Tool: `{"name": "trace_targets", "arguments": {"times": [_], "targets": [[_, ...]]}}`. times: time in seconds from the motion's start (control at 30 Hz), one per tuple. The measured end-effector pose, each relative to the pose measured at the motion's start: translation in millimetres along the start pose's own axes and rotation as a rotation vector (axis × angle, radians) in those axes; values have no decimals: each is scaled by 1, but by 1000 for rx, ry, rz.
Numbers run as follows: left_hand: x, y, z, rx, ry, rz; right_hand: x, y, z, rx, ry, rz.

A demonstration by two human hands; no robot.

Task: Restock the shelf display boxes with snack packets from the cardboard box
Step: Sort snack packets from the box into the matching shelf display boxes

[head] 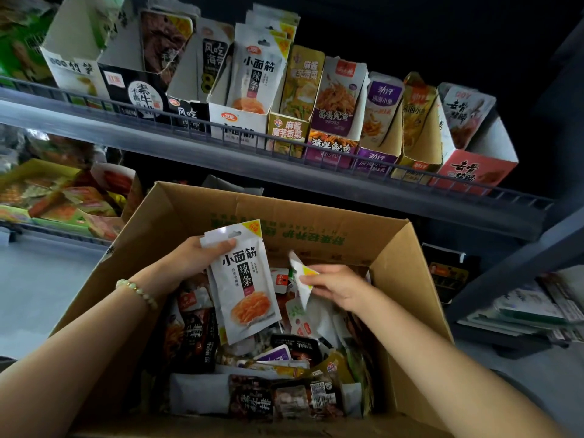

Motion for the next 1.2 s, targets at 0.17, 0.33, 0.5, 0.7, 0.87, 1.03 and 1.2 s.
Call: {"name": "trace_targets", "arguments": {"times": [0.17, 0.33, 0.5, 0.7, 0.87, 1.03, 1.2], "targets": [[-14, 20, 1, -89, -81, -94, 81, -12, -54, 442, 279, 108], [-27, -16, -12, 29, -91, -144, 96, -18, -60, 360, 450, 27], [-29, -48, -24, 212, -110, -14, 97, -5, -45, 90, 539, -59], [-35, -63, -27, 246, -233, -24, 100, -2, -58, -247, 685, -80], [-37, -53, -25, 141, -245, -92, 85, -16, -51, -91, 514, 133], [-42, -44, -27, 75, -274, -10, 78, -29, -51, 6, 496, 164], [-52, -29, -32, -29, -247, -52, 74, 8, -41, -189, 433, 293]]}}
Point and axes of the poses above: each hand's wrist, its own z-axis towards the middle knuckle, its own y-axis out of the back of the hand, x = y × z, the point moved 10 cm from there along z, towards the middle knuckle, and after that the axes turned 12 degrees about -z, right-handed, at the moved point
